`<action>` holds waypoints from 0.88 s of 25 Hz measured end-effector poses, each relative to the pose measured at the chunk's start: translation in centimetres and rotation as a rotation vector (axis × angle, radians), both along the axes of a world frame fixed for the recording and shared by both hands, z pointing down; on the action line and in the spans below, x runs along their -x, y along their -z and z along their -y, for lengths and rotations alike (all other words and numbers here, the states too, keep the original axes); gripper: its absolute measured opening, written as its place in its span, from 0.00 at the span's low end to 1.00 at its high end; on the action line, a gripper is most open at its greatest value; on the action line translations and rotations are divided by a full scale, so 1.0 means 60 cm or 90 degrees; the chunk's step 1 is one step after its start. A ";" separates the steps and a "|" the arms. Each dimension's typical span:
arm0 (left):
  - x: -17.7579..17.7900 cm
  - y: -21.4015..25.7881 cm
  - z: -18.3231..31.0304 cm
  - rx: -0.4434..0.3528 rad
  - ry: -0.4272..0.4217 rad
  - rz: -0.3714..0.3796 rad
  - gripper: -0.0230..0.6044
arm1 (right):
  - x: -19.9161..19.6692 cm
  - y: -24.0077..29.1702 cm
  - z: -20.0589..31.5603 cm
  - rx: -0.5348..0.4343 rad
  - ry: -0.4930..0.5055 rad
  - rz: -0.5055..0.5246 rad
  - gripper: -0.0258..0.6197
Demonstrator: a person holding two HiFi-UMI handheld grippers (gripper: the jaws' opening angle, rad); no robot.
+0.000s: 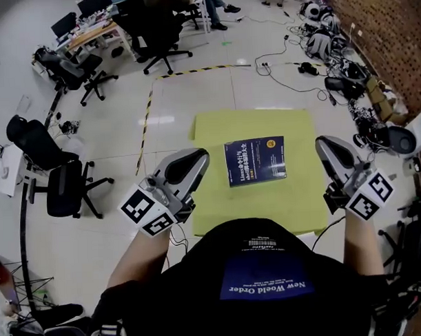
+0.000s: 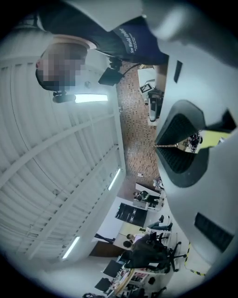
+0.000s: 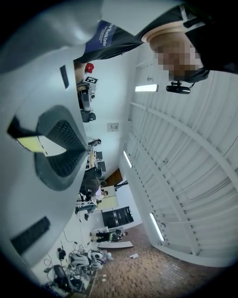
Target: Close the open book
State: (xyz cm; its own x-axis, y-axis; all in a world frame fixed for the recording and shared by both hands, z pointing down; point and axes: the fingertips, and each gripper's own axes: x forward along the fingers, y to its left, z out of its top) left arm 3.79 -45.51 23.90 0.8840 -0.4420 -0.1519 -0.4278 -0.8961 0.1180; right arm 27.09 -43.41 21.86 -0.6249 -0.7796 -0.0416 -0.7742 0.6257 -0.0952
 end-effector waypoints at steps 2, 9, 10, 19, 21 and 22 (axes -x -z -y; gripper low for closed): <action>0.003 0.016 -0.018 0.002 -0.009 -0.021 0.05 | 0.003 0.010 -0.010 -0.004 0.002 -0.001 0.02; 0.008 0.008 -0.060 0.021 -0.039 -0.064 0.05 | 0.021 -0.028 -0.027 0.035 -0.006 0.013 0.02; 0.006 0.001 -0.063 0.028 -0.040 -0.061 0.05 | 0.019 -0.037 -0.026 0.046 -0.008 0.019 0.02; -0.006 -0.012 -0.071 0.044 -0.041 -0.049 0.05 | 0.020 -0.064 -0.023 0.063 0.005 0.009 0.01; -0.006 -0.017 -0.071 0.046 -0.040 -0.047 0.05 | 0.024 -0.068 -0.022 0.064 0.012 0.003 0.01; -0.007 -0.021 -0.071 0.050 -0.042 -0.045 0.05 | 0.024 -0.070 -0.023 0.066 0.012 0.002 0.01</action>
